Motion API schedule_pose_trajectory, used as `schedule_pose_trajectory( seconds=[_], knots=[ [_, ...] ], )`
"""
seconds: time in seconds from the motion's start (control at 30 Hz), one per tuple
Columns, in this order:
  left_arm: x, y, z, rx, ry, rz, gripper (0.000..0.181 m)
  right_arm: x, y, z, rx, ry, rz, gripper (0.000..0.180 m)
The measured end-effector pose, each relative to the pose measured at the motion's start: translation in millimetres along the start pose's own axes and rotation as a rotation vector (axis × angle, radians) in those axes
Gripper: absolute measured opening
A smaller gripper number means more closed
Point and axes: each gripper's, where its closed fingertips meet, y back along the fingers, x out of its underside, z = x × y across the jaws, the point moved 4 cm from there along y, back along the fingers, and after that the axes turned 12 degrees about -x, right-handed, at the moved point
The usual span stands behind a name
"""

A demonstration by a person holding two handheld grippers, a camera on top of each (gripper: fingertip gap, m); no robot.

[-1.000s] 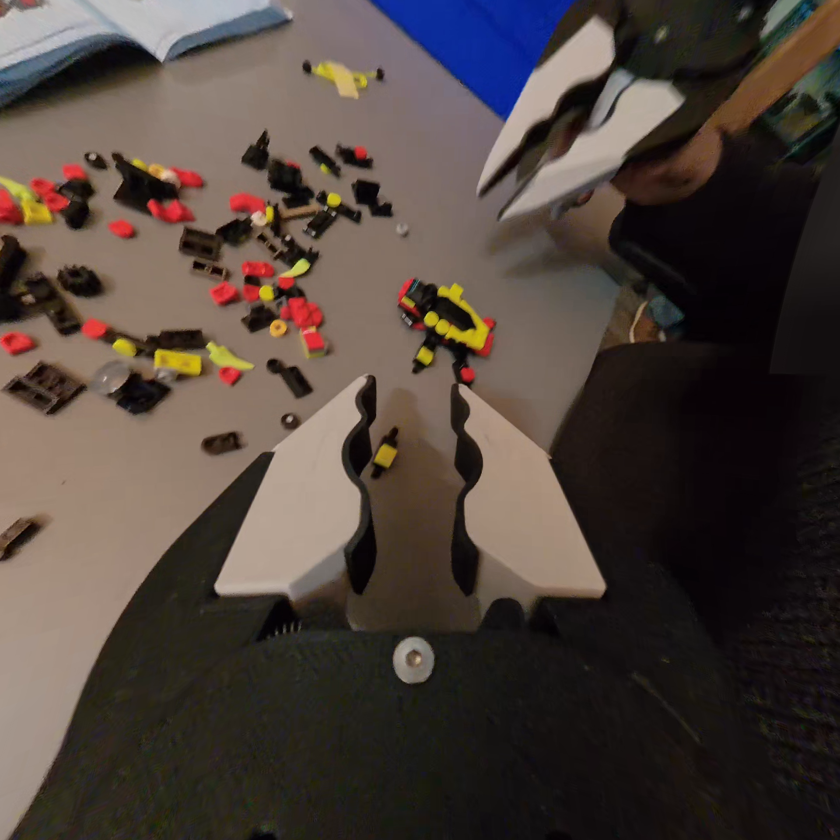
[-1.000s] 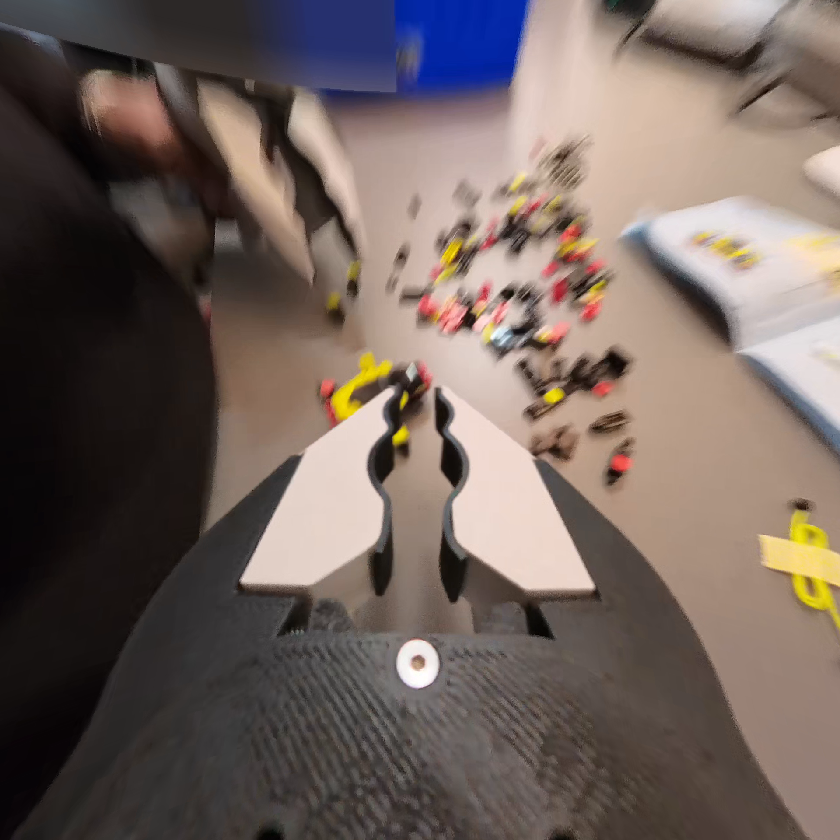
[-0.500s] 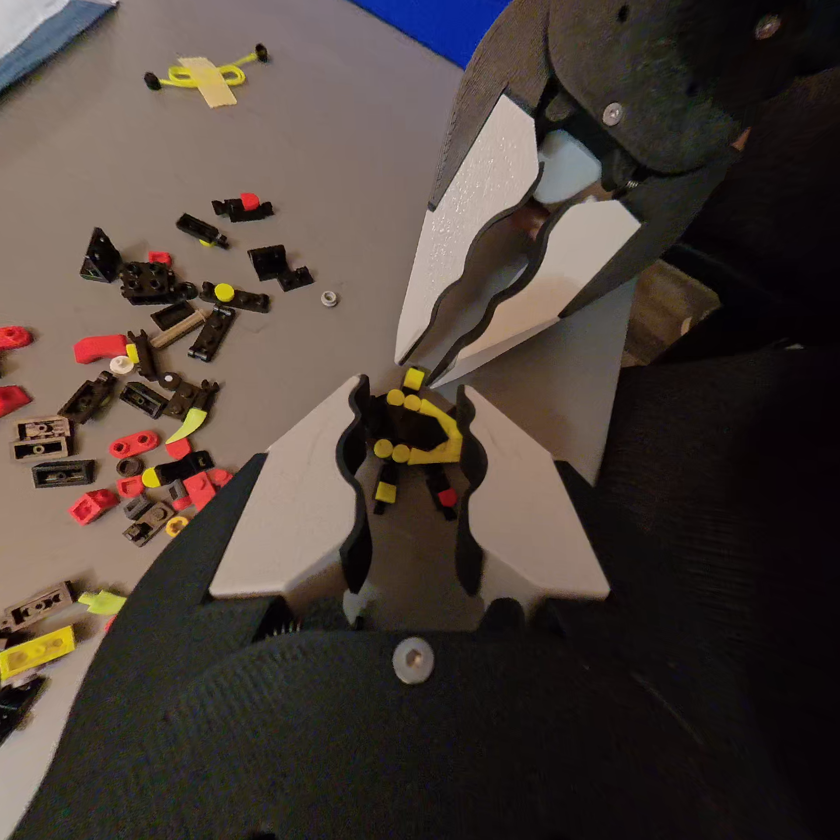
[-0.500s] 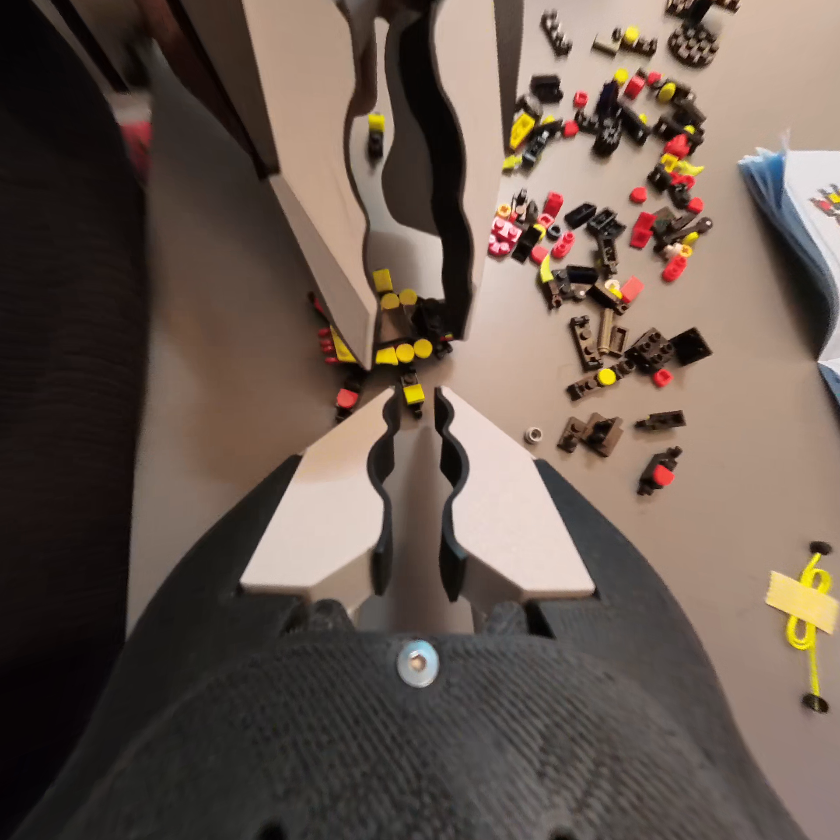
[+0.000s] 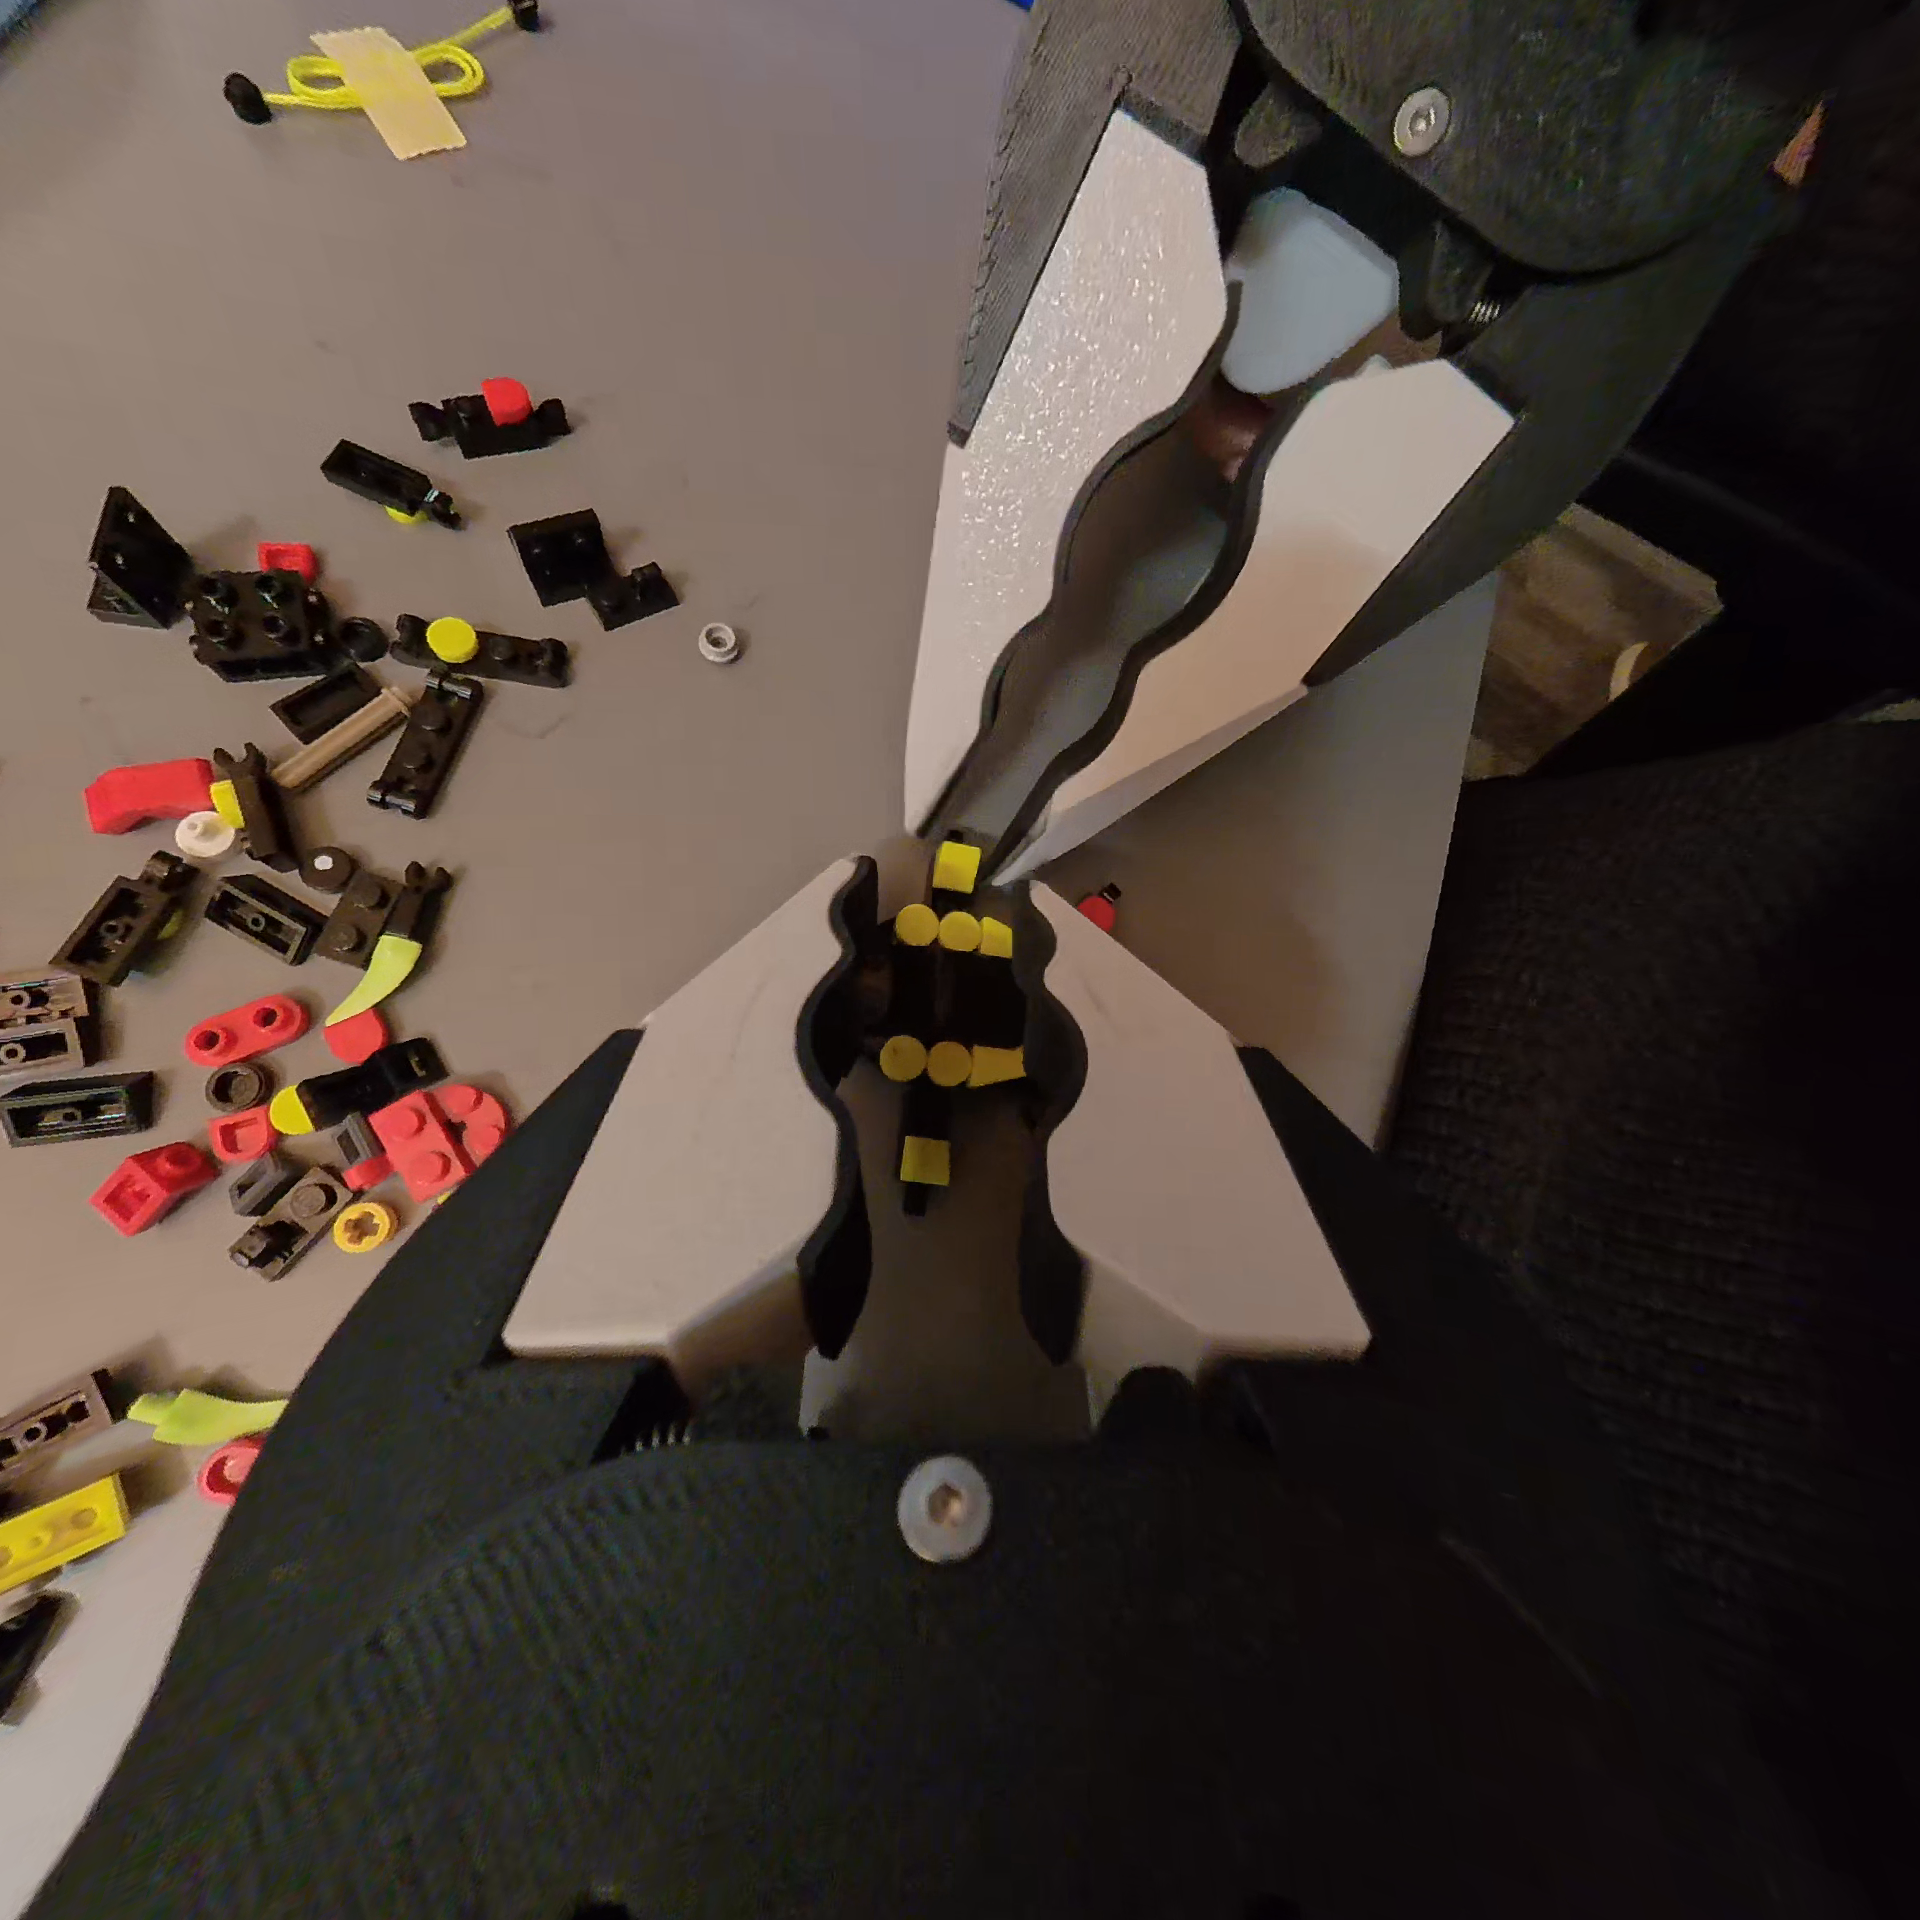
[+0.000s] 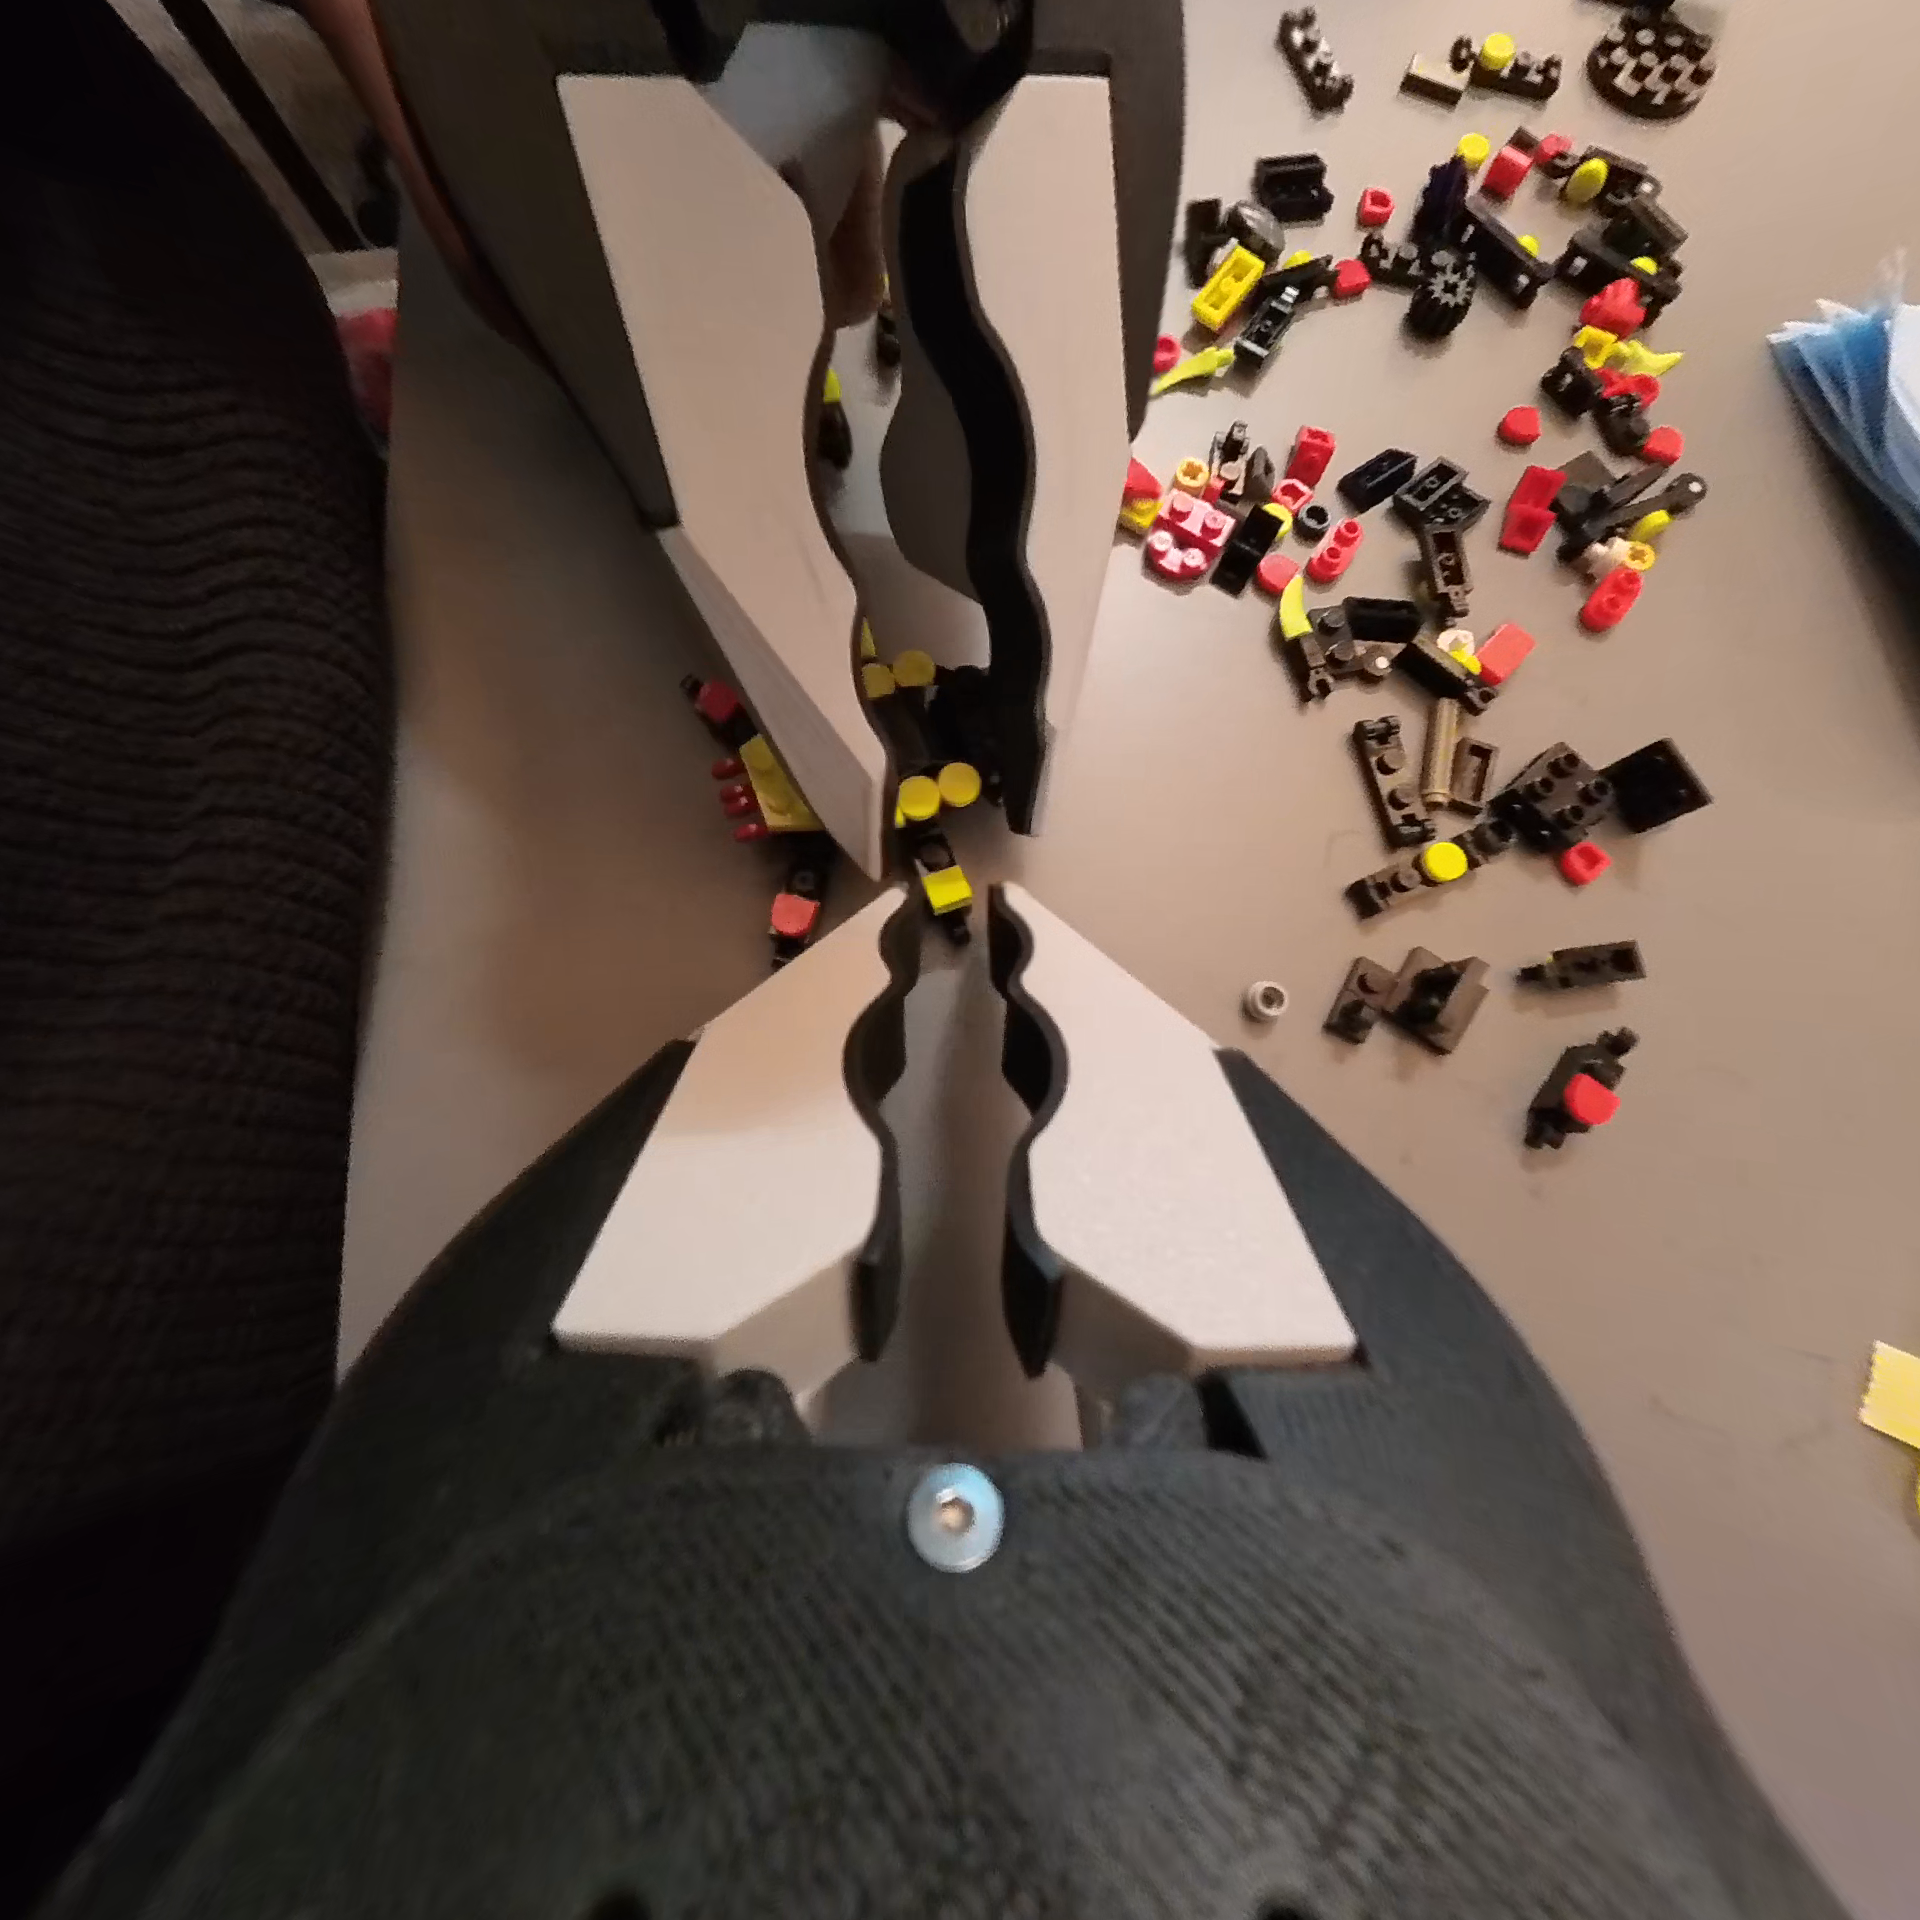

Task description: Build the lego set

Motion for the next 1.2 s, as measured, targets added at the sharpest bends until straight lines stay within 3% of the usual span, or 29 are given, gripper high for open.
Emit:
schedule_pose_trajectory(
  seconds=[0.53, 1.2],
  knots=[
    [2.6, -1.6, -4.4, 0.073, 0.044, 0.012, 0.016, -0.1, -5.0, 5.3, -0.016, 0.022, 0.009, 0.007],
    [3.8, -1.8, -8.4, 0.082, 0.041, 0.030, 0.015, 0.9, -2.1, 3.6, -0.148, -0.177, -0.095, 0.006]
  ],
)
